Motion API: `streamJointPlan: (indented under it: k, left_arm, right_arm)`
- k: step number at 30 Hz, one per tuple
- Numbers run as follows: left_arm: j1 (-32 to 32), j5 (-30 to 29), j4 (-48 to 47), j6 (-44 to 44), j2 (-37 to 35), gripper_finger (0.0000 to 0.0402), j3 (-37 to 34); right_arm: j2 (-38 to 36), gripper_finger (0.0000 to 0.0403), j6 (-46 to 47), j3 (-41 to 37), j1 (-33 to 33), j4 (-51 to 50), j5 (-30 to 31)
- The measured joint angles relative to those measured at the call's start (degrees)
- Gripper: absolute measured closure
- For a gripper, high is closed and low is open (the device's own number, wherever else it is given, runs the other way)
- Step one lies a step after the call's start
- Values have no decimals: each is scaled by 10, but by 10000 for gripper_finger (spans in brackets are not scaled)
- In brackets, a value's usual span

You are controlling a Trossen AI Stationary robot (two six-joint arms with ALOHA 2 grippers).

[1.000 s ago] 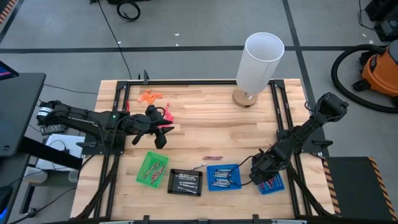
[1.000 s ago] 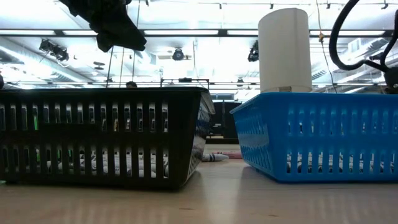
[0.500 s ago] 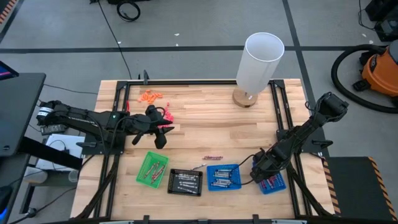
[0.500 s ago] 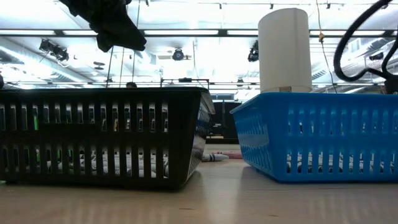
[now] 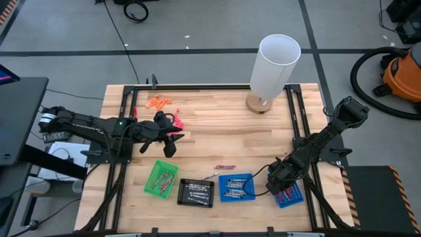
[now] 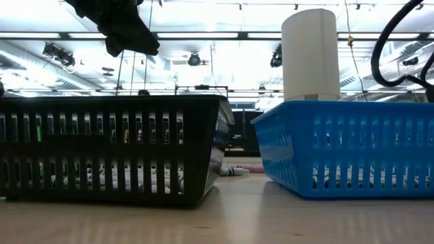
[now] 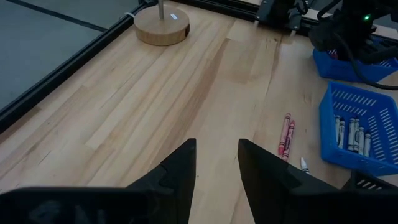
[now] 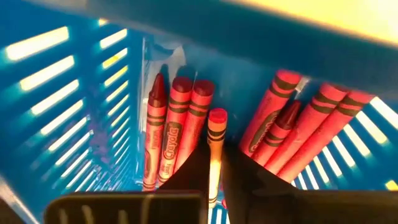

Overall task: Sort crayons
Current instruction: Put the pink crayon into the green basket

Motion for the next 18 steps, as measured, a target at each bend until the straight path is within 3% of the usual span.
streamJointPlan:
  k: [18]
  left_arm:
    - [0, 0, 0, 16, 0, 272, 0]
  right_arm:
    - [3, 374, -18, 73, -1, -59, -10]
